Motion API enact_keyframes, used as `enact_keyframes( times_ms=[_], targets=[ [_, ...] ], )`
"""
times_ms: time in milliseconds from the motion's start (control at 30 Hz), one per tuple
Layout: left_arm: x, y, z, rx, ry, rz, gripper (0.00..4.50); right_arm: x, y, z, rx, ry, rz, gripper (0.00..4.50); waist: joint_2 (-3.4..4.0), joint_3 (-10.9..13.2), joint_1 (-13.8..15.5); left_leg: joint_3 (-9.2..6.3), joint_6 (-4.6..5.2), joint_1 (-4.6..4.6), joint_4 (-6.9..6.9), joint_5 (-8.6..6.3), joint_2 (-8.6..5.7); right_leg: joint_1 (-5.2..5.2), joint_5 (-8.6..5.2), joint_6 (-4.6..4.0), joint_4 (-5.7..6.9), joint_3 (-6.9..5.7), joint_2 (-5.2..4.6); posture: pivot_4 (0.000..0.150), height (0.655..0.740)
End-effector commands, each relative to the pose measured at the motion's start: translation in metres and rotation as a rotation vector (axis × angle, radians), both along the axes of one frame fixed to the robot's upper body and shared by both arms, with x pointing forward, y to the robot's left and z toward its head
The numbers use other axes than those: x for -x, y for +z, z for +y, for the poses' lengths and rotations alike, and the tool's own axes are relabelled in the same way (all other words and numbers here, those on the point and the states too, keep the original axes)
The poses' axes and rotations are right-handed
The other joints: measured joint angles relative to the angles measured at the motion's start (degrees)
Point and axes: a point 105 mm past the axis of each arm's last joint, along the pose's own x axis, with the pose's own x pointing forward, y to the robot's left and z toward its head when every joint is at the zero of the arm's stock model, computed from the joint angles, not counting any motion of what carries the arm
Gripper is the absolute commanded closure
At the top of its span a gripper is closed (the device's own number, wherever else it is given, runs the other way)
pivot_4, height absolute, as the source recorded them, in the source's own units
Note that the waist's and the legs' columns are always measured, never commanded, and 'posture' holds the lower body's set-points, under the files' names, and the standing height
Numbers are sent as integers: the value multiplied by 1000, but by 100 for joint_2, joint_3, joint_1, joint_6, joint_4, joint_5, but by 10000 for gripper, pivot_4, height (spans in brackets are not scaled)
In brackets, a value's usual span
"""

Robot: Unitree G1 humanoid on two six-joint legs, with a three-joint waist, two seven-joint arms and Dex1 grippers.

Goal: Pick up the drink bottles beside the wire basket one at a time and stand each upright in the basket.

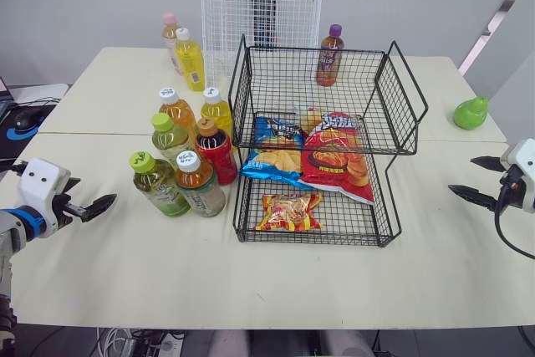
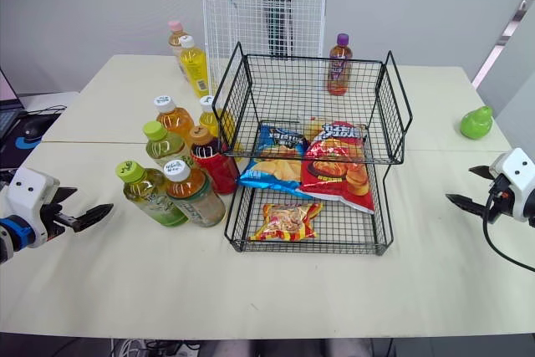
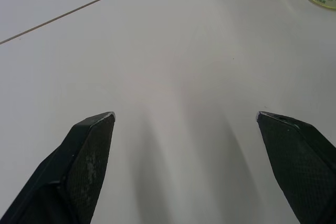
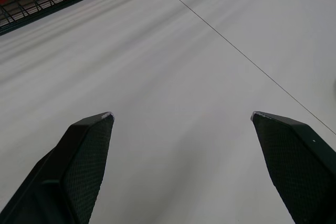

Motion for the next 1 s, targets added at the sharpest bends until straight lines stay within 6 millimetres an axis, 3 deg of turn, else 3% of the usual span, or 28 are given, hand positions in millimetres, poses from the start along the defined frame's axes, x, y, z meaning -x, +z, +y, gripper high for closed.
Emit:
enact_keyframes(
  times_ms=[33,300,500,1000],
  targets=[
    [0,17,5,-30,-9,-40,134,1,16,-5,31,0,-42,0,0,0,0,0,0,0,0,0,0,0,0,0,0,0,0,1500,7360],
    [0,34,8,-2,-39,-141,134,2,15,-4,25,-3,-83,0,0,0,1,1,0,0,1,0,0,0,0,0,0,-1,0,1500,7360],
    [7,33,6,4,-77,-141,134,2,24,-4,-22,-11,-151,0,0,0,-4,1,0,0,0,0,0,0,0,0,1,0,0,1500,7360],
    [2,39,-4,57,-110,-159,134,6,22,0,-32,-4,-167,0,0,0,-2,0,0,0,0,0,0,0,0,0,1,0,2,1500,7360]
  ],
)
